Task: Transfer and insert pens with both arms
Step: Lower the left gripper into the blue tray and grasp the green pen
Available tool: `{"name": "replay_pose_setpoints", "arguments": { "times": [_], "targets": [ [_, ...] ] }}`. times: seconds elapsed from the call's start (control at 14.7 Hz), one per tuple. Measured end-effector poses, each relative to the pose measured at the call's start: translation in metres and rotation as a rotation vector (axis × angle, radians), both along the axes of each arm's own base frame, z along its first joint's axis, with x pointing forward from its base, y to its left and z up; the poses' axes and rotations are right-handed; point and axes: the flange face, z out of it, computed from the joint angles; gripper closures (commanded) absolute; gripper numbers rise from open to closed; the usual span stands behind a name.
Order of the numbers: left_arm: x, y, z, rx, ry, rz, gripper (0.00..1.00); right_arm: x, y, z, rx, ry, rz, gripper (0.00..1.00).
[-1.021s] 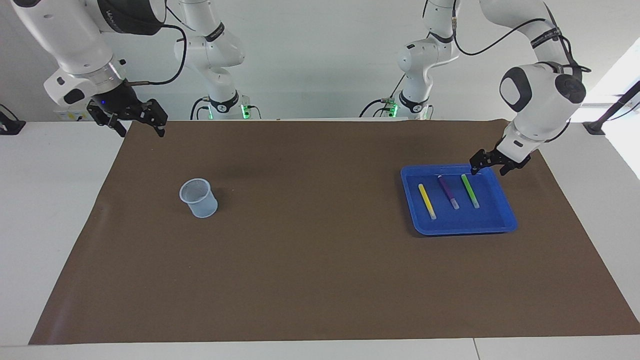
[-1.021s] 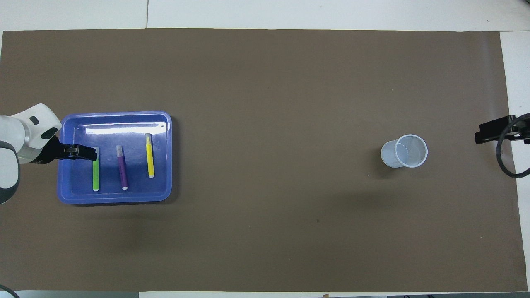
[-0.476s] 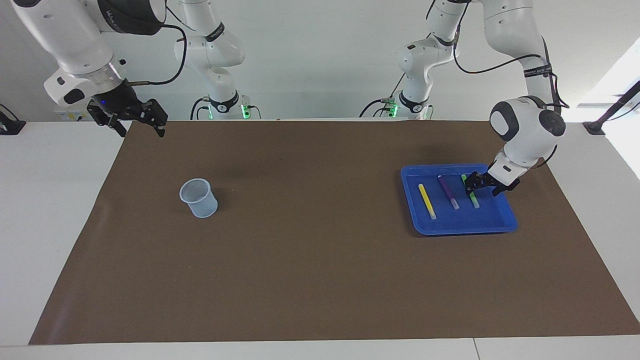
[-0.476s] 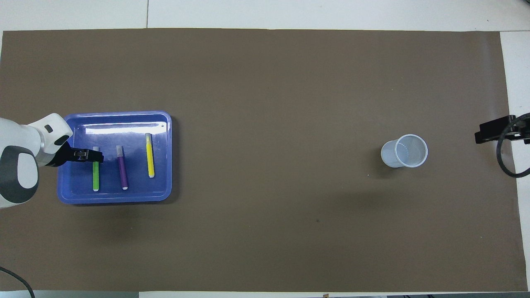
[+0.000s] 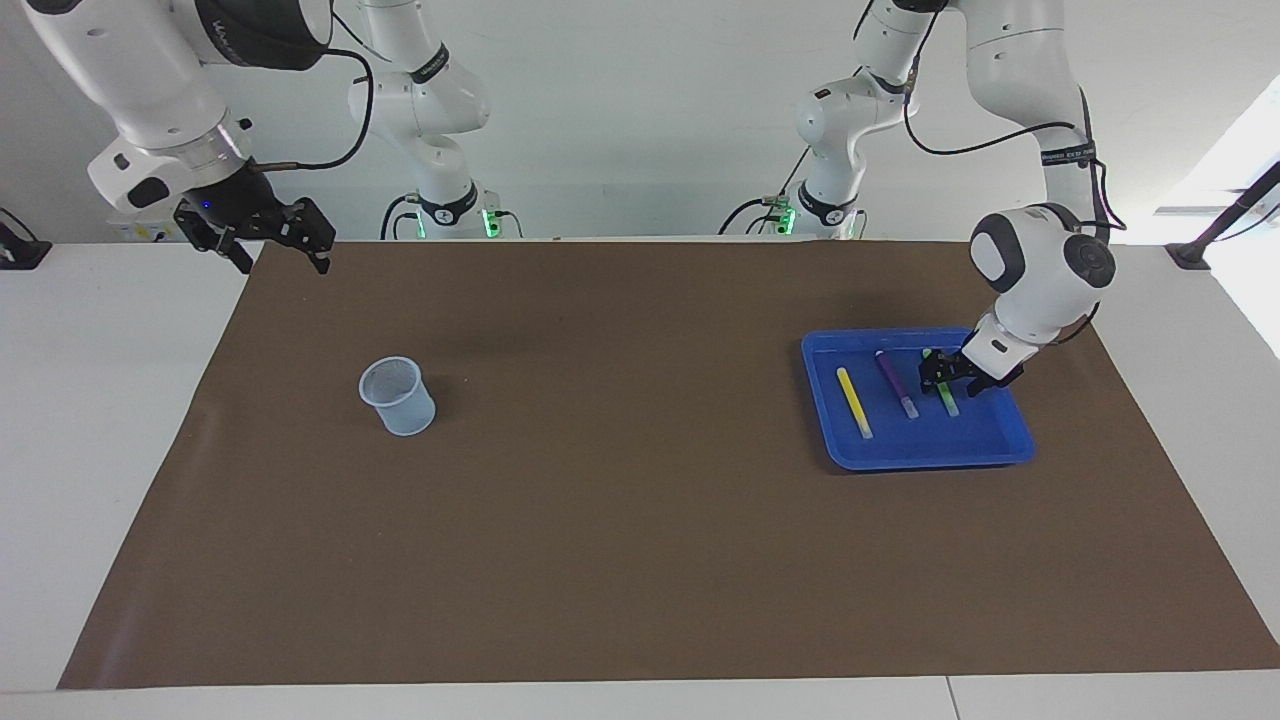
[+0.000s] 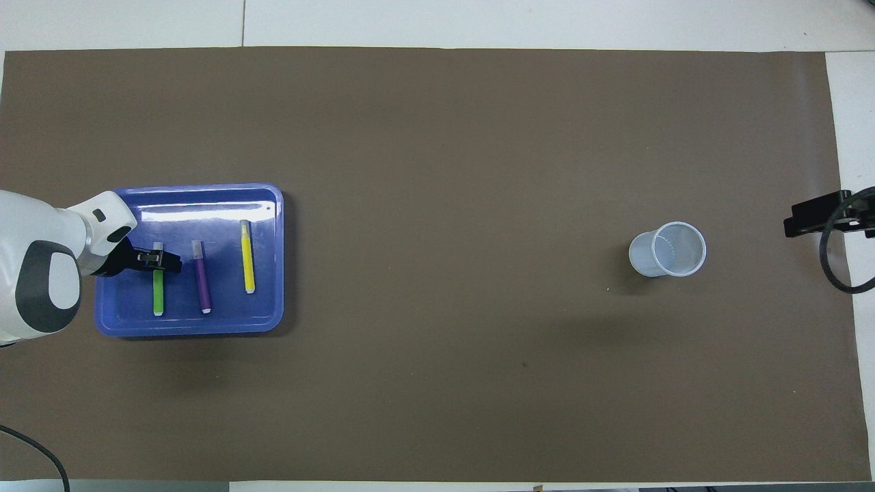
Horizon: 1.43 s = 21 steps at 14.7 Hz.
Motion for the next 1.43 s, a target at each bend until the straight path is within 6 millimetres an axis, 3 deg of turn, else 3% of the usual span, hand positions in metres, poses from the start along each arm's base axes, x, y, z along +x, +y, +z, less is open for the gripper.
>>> {"name": "replay_pose_setpoints", "arguments": {
  "times": [0.48,0.95,1.43],
  "targets": [
    [0.0,0.0,0.0,0.0,0.0,0.0,0.48,0.0,-0.003,0.0,0.0,0.001,-0.004,0.0],
    [0.001,0.003,0.002,0.002,-0.005,0.004,0.98,0.0,0.005,0.0,0.026,-0.003,0.065,0.0],
    [0.002,0.002,0.004,0.003,-0.006,0.017,1.0,0.002,0.018,0.001,0.142,-0.023,0.097,0.0]
  ]
}}
